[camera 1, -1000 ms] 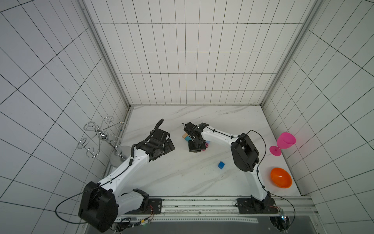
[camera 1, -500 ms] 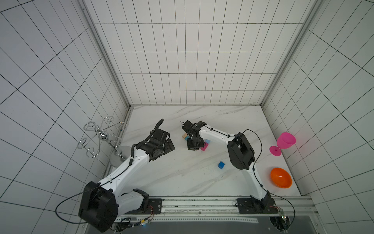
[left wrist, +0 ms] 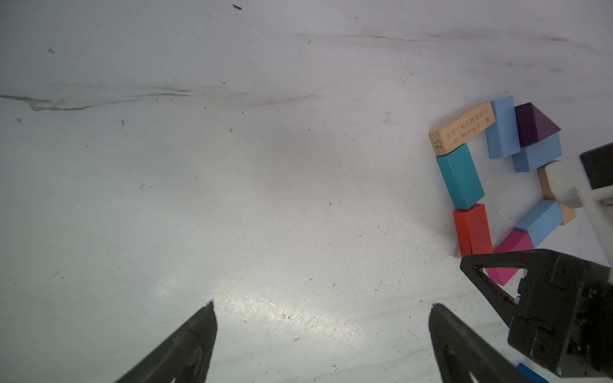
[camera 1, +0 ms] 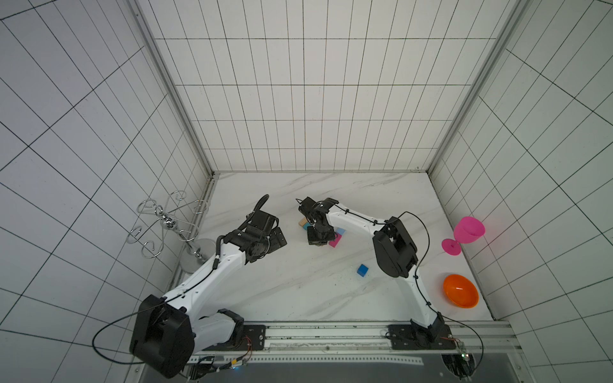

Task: Assemble a heart with building blocks
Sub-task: Adjust the building block at the center of the board.

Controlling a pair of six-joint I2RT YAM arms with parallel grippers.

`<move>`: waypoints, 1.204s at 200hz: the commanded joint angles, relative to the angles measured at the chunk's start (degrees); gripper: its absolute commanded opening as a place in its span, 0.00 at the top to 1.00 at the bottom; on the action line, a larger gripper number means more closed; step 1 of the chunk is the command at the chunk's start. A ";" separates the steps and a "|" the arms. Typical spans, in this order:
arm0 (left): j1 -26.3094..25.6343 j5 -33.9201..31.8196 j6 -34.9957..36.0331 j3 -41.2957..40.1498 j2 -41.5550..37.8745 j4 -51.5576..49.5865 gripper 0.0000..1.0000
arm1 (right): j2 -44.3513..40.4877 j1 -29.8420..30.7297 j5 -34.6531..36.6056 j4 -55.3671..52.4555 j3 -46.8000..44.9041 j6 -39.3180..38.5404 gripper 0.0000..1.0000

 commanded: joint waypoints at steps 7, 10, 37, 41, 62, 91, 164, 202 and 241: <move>0.33 -0.67 0.28 -0.25 0.11 1.23 0.02 | 1.56 -1.02 1.34 -1.82 1.38 0.19 1.00; 0.31 -0.66 0.26 -0.25 0.03 1.23 0.02 | 1.59 -1.11 1.34 -1.78 1.37 0.19 1.00; 0.31 -0.67 0.26 -0.19 -0.01 1.22 0.02 | 1.94 -1.51 1.16 -1.83 1.73 0.15 1.00; 0.35 -0.68 0.25 -0.12 0.04 1.21 0.02 | 1.98 -1.51 1.16 -1.83 1.80 0.11 1.00; 0.29 -0.85 0.36 -0.17 -0.02 1.16 0.02 | 1.82 -1.46 0.67 -1.76 1.80 -0.07 1.00; 0.31 -0.51 0.00 -0.68 -0.10 1.70 0.02 | 0.78 -0.88 -3.34 -0.58 0.66 -1.04 1.00; 0.37 -0.21 0.44 0.25 1.66 2.32 0.02 | -13.80 1.52 -3.39 2.05 -6.19 -0.59 1.00; 0.38 0.38 0.33 1.11 2.96 2.46 0.02 | -10.43 -3.49 -2.82 -0.92 0.43 -1.21 1.00; 0.39 -0.01 0.77 1.77 2.70 1.54 0.02 | -5.17 -6.71 -1.04 -4.20 6.48 -3.65 1.00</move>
